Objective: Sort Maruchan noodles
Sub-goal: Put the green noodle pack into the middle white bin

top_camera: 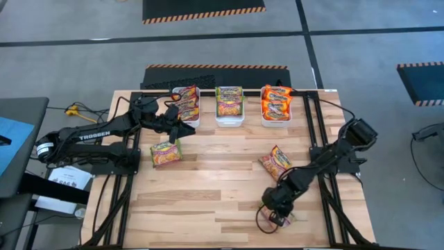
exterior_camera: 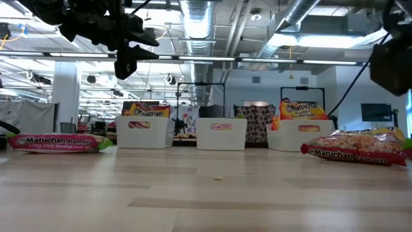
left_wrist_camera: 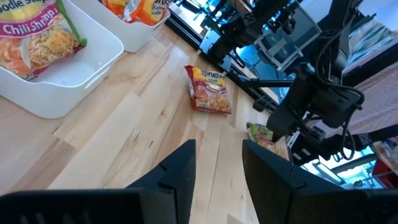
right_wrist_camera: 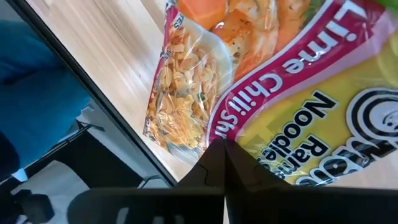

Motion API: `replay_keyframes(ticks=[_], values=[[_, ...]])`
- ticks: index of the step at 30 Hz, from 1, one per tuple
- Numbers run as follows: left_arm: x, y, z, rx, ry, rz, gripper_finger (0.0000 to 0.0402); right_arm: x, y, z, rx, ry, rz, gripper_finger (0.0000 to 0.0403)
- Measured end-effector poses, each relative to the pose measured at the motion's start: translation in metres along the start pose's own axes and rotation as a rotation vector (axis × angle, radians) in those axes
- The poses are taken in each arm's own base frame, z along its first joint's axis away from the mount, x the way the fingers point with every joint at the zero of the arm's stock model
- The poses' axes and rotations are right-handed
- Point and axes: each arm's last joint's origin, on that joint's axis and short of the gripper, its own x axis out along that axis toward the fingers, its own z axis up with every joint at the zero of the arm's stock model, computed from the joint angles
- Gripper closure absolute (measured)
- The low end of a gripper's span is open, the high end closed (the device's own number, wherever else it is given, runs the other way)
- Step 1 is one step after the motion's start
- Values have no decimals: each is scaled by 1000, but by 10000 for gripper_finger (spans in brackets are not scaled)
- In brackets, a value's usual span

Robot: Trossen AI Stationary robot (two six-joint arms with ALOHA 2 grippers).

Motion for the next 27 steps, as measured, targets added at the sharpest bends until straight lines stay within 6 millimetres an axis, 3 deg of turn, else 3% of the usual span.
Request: replay_keyframes(ticks=[12, 27], values=[[0, 0, 0, 27, 0, 0, 285, -13, 12, 1, 7, -16, -55, 389], [0, 0, 0, 27, 0, 0, 285, -29, 36, 2, 25, -33, 26, 388]])
